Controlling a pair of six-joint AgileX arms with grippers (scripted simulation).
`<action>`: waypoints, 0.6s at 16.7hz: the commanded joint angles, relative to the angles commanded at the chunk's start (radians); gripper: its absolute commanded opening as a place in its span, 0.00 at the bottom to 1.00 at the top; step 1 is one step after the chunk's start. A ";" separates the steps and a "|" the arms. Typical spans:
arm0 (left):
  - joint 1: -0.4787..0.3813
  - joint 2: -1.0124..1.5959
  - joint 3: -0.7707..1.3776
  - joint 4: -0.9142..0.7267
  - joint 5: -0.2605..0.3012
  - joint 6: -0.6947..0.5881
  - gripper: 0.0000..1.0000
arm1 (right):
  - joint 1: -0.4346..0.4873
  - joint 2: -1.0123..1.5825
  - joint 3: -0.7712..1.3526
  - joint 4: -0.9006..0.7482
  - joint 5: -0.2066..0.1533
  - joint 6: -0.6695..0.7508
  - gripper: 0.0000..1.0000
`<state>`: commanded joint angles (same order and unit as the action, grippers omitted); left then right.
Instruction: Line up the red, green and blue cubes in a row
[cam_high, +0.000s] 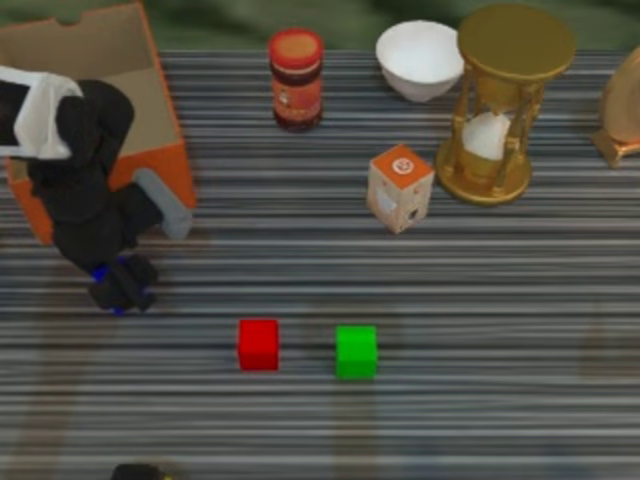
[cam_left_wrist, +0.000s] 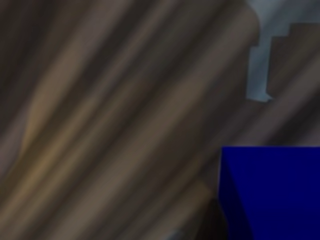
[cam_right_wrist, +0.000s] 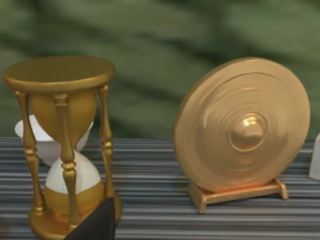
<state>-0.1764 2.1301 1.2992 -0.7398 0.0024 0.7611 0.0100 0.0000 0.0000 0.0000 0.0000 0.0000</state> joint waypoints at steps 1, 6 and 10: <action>0.000 0.000 0.000 0.000 0.000 0.000 0.00 | 0.000 0.000 0.000 0.000 0.000 0.000 1.00; 0.000 0.000 0.000 0.000 0.000 0.000 0.00 | 0.000 0.000 0.000 0.000 0.000 0.000 1.00; 0.001 -0.027 0.014 -0.031 0.008 -0.006 0.00 | 0.000 0.000 0.000 0.000 0.000 0.000 1.00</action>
<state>-0.1759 2.1032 1.3136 -0.7709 0.0109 0.7553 0.0100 0.0000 0.0000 0.0000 0.0000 0.0000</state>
